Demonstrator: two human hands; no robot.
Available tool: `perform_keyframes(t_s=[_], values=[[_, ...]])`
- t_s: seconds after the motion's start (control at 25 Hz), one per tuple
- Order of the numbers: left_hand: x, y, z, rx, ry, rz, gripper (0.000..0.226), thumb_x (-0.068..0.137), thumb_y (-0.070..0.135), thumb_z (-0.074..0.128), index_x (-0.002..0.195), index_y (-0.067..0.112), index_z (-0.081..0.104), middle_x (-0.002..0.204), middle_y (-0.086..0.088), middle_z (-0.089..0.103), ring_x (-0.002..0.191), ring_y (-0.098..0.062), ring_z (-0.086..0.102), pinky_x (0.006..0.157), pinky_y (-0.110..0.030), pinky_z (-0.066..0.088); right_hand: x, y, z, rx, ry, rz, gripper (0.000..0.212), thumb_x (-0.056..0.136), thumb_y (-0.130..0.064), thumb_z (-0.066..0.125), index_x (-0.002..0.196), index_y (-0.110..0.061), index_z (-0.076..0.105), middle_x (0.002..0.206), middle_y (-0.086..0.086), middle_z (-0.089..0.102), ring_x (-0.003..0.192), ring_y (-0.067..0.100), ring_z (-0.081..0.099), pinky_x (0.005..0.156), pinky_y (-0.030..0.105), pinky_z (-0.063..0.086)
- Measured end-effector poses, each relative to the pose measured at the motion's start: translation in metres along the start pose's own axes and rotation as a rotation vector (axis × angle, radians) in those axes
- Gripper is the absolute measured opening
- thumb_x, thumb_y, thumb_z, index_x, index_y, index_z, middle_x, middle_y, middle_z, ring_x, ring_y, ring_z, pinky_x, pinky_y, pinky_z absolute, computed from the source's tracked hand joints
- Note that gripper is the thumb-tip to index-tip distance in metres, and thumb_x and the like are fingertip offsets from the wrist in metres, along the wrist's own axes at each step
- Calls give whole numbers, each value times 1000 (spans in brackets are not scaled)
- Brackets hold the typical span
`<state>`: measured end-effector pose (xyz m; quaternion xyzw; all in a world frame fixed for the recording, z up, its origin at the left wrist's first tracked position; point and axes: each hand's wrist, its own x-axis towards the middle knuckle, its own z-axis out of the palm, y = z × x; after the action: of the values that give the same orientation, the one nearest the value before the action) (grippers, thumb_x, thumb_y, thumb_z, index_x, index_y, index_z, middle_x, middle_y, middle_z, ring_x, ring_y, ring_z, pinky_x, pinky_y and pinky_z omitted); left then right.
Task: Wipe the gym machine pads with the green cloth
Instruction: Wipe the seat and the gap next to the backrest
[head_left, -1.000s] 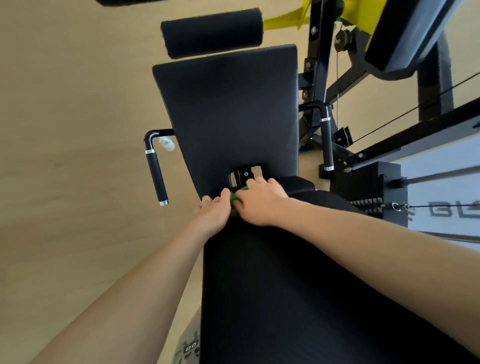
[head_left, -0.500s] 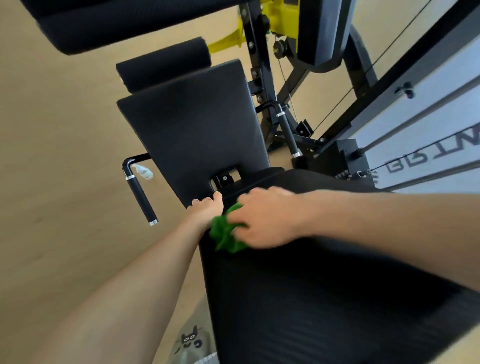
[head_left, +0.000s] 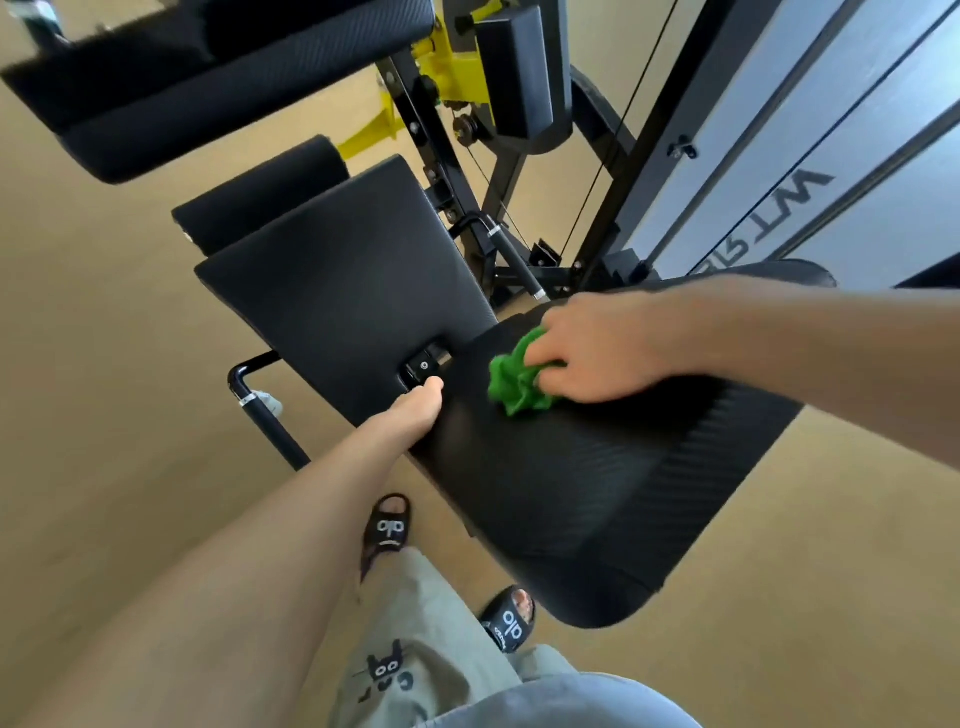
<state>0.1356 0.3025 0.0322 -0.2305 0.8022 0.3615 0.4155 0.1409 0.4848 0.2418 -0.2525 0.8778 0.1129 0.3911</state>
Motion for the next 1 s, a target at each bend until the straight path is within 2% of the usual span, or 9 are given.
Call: perform_keyframes(t_s=[0.16, 0.28, 0.36, 0.44, 0.52, 0.64, 0.8, 0.92, 1.0], values=[[18, 2, -17, 146, -84, 58, 80, 96, 64, 17, 161, 18, 24, 169, -11, 21, 155, -33, 21, 126, -50, 15, 22, -70, 12, 187, -94, -179, 39, 100, -42, 34, 132, -33, 56, 135, 2, 55, 126, 28, 50, 107, 45, 41], [57, -9, -46, 322, -161, 185, 78, 92, 68, 12, 155, 27, 35, 165, -7, 31, 150, -32, 29, 123, -50, 21, 91, -74, 14, 144, -235, -89, 49, 104, -46, 24, 151, -35, 37, 154, 3, 38, 143, 29, 32, 117, 50, 25], [91, -18, -70, 506, -107, 302, 68, 93, 64, 14, 147, 33, 42, 160, -7, 39, 142, -34, 37, 118, -51, 27, 145, -74, 25, 57, -246, -29, 53, 105, -48, 20, 156, -36, 24, 162, 7, 23, 149, 32, 18, 120, 52, 17], [128, -26, -88, 687, -37, 391, 62, 99, 62, 17, 155, 39, 31, 166, -2, 30, 150, -29, 28, 122, -51, 20, 196, -77, 37, 44, -235, 27, 55, 104, -50, 18, 157, -36, 19, 166, 10, 13, 152, 33, 9, 122, 52, 11], [157, -34, -95, 781, -91, 398, 63, 100, 63, 17, 160, 42, 18, 172, 2, 16, 158, -25, 11, 125, -53, 6, 238, -83, 50, 99, -216, 96, 56, 104, -50, 17, 157, -33, 22, 166, 11, 12, 153, 33, 5, 122, 51, 6], [180, -39, -84, 779, -236, 386, 61, 99, 64, 15, 158, 48, 15, 172, 7, 11, 159, -24, 5, 124, -58, 0, 272, -88, 57, 109, -171, 208, 55, 105, -47, 22, 155, -25, 33, 163, 13, 22, 151, 34, 14, 122, 50, 10], [186, -35, -85, 834, -428, 425, 60, 99, 61, 11, 157, 51, 20, 171, 13, 16, 159, -25, 3, 122, -62, -6, 253, -91, 48, 168, -65, 181, 40, 104, -41, 35, 134, -23, 56, 140, 6, 52, 131, 29, 43, 112, 43, 31], [201, -21, -109, 1017, -311, 509, 62, 99, 64, 14, 159, 47, 16, 172, 4, 14, 159, -27, 3, 122, -63, -5, 208, -94, 50, 257, 66, 56, 35, 103, -42, 34, 120, -26, 60, 127, 2, 58, 121, 28, 50, 103, 43, 38], [222, -10, -123, 1131, -169, 640, 66, 98, 66, 18, 160, 46, 10, 173, -1, 9, 159, -28, 1, 122, -64, -4, 201, -93, 57, 299, 67, 49, 40, 104, -44, 30, 125, -27, 60, 140, 5, 52, 136, 29, 41, 112, 45, 32]])
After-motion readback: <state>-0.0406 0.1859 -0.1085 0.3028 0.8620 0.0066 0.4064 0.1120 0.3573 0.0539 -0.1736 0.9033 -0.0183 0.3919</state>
